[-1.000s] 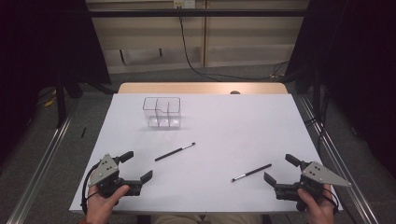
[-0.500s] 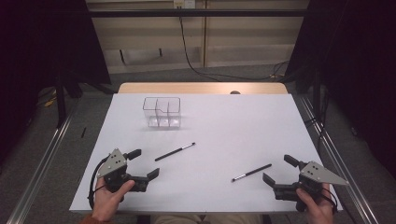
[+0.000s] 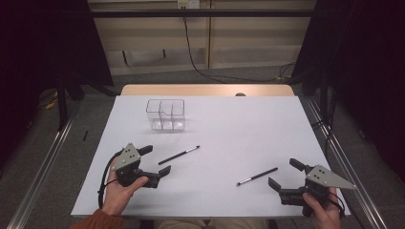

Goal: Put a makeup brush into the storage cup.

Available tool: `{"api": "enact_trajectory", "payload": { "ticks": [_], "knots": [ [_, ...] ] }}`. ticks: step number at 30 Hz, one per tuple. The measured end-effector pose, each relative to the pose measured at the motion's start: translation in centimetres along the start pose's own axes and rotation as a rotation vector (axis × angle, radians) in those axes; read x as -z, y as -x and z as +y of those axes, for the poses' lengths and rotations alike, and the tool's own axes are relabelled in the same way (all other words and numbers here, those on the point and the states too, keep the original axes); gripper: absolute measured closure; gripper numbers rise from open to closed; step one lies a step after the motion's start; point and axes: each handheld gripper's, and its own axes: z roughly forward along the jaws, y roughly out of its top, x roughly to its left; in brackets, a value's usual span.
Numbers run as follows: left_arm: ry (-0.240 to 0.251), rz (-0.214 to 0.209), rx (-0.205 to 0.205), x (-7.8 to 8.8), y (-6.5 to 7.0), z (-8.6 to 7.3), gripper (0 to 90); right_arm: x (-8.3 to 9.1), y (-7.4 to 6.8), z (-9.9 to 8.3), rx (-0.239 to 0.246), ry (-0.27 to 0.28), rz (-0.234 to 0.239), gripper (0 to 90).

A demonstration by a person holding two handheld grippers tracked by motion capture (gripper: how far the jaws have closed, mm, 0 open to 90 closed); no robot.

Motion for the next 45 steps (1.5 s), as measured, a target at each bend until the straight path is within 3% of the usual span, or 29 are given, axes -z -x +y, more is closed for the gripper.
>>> {"api": "enact_trajectory", "payload": {
  "ticks": [4, 8, 12, 17, 23, 30, 34, 36, 41, 45],
  "knots": [
    [0.013, -0.006, -0.019, -0.5, 0.0, 0.8, 2.6, 0.0, 0.0, 0.0, -0.002, 0.0, 0.002, 0.0],
    [0.019, -0.039, -0.04, -1.4, 0.1, 2.1, 2.6, 0.0, 0.0, 0.0, -0.004, -0.002, 0.002, 0.0],
    [0.004, -0.042, -0.01, -2.6, -0.4, 2.2, 2.6, 0.0, 0.0, 0.0, -0.002, 0.0, 0.001, 0.0],
    [-0.02, -0.037, -0.009, -3.9, -0.7, 2.1, 2.6, 0.1, 0.0, 0.0, -0.008, 0.006, -0.004, 0.0],
    [0.004, -0.056, 0.022, -4.8, -1.1, 2.8, 3.8, 0.1, 0.1, 0.0, -0.01, 0.006, -0.005, 0.0],
    [0.017, -0.063, 0.018, -5.8, -1.3, 3.9, 3.5, 0.1, 0.1, 0.0, -0.012, 0.008, -0.005, 0.0],
    [-0.006, -0.075, -0.017, -6.3, -1.4, 4.5, 3.8, 0.1, 0.2, 0.0, -0.016, 0.007, -0.007, 0.0],
    [0.017, -0.064, -0.006, -6.5, -1.6, 5.0, 3.5, 0.1, 0.2, 0.0, -0.016, 0.007, -0.007, 0.0],
    [0.005, -0.072, -0.016, -7.2, -1.9, 5.8, 3.0, 0.1, 0.1, 0.0, -0.01, 0.008, -0.006, 0.0],
    [-0.036, -0.081, -0.02, -8.2, -2.3, 5.9, 3.2, 0.0, 0.1, 0.0, -0.018, 0.006, -0.006, 0.0]
  ]
}}
